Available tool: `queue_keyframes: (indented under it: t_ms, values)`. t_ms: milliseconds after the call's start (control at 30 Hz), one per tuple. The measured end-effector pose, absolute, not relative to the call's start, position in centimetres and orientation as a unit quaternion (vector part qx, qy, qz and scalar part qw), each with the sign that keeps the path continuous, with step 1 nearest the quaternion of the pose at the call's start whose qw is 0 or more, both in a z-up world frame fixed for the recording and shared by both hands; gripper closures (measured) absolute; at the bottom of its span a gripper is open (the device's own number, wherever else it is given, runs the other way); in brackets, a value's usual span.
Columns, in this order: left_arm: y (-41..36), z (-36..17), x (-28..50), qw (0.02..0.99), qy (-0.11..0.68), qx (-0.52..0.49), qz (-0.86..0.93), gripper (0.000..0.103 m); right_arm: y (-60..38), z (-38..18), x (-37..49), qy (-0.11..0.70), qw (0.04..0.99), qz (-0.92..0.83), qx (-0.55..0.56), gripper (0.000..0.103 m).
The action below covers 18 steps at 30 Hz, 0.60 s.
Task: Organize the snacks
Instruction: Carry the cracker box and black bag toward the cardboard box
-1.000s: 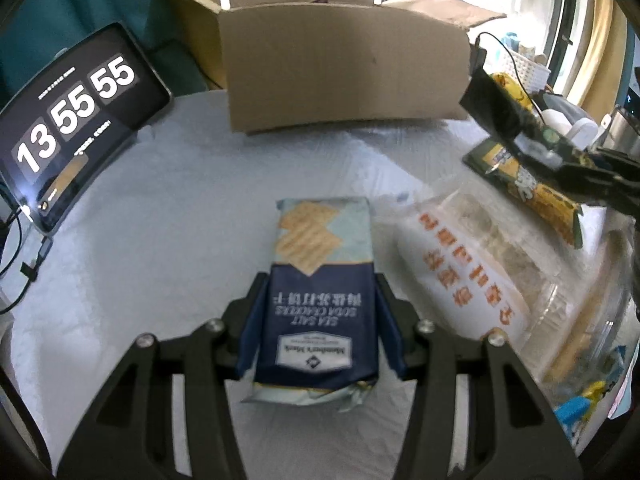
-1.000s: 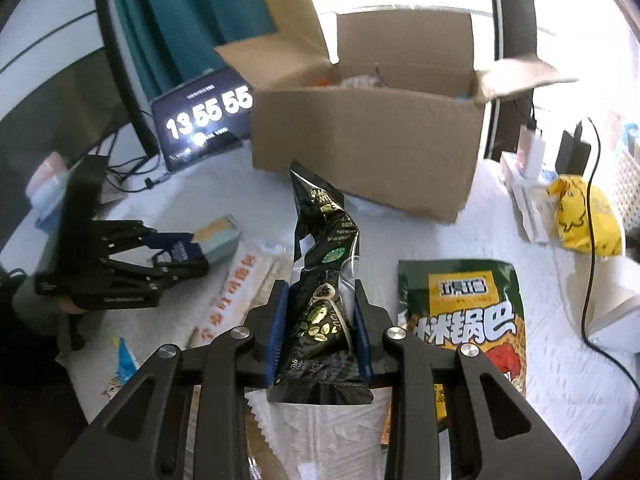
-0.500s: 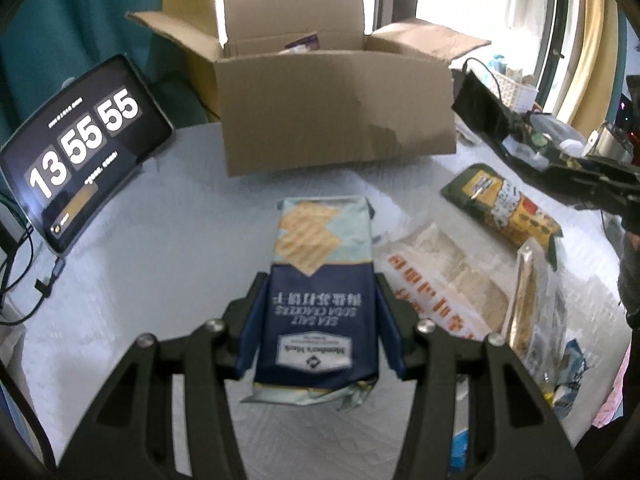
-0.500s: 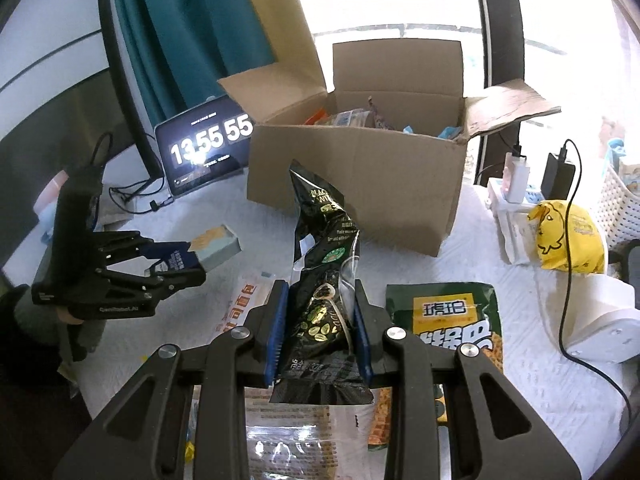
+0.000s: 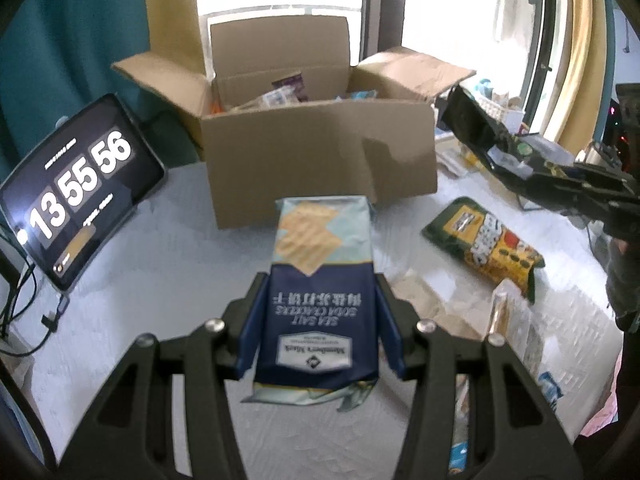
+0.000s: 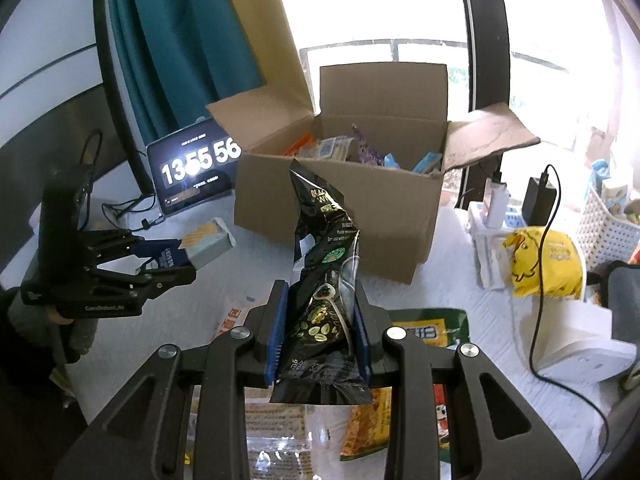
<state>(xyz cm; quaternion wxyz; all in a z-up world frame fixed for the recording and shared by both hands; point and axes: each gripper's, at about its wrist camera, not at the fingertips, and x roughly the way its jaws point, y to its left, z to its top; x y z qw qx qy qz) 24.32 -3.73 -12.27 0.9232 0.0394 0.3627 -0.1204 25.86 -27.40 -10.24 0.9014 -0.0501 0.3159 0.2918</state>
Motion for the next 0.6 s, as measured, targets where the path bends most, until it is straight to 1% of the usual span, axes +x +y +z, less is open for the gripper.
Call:
queue_keyframes:
  t_ms: [600]
  values:
    - [-4.8, -7.6, 26.7, 0.941, 0.305, 0.041, -0.138, 0.052, -29.0, -7.4, 28.3, 0.290, 0.918, 0.265, -0.045, 0.071]
